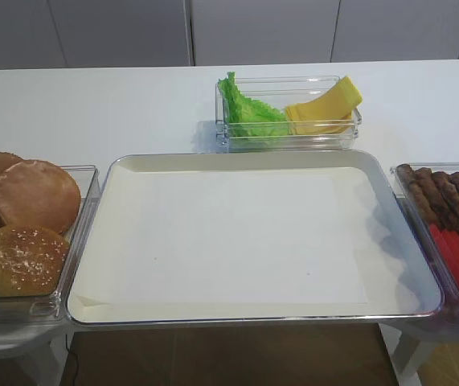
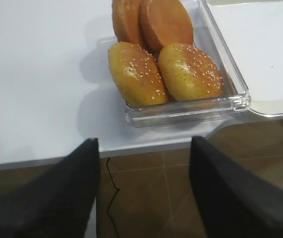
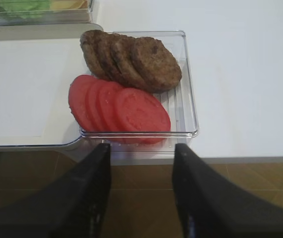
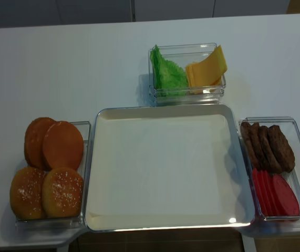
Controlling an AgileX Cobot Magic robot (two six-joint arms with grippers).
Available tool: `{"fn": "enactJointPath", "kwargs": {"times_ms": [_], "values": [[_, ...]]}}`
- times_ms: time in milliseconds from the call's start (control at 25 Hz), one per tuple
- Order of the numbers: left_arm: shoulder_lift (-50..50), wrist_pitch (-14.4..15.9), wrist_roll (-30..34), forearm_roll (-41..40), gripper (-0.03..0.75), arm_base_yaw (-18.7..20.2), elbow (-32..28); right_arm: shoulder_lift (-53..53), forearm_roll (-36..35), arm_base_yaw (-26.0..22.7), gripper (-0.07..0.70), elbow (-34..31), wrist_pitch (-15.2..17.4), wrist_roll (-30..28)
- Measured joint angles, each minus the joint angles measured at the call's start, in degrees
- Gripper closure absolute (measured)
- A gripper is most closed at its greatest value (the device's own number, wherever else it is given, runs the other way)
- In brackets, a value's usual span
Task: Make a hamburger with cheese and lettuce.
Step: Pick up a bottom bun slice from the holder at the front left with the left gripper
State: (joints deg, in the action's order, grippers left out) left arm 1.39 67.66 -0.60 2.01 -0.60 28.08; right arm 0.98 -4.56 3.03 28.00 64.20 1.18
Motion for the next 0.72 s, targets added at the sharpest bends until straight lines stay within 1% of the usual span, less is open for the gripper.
{"fn": "enactJointPath", "kwargs": {"times_ms": [600, 720], "values": [[0.0, 0.0, 0.0, 1.1, 0.291, 0.0, 0.0, 0.0, 0.0, 0.0, 0.318, 0.0, 0.0, 0.0], [0.0, -0.1, 1.3, 1.4, 0.291, 0.0, 0.0, 0.0, 0.0, 0.0, 0.318, 0.0, 0.0, 0.0]]}}
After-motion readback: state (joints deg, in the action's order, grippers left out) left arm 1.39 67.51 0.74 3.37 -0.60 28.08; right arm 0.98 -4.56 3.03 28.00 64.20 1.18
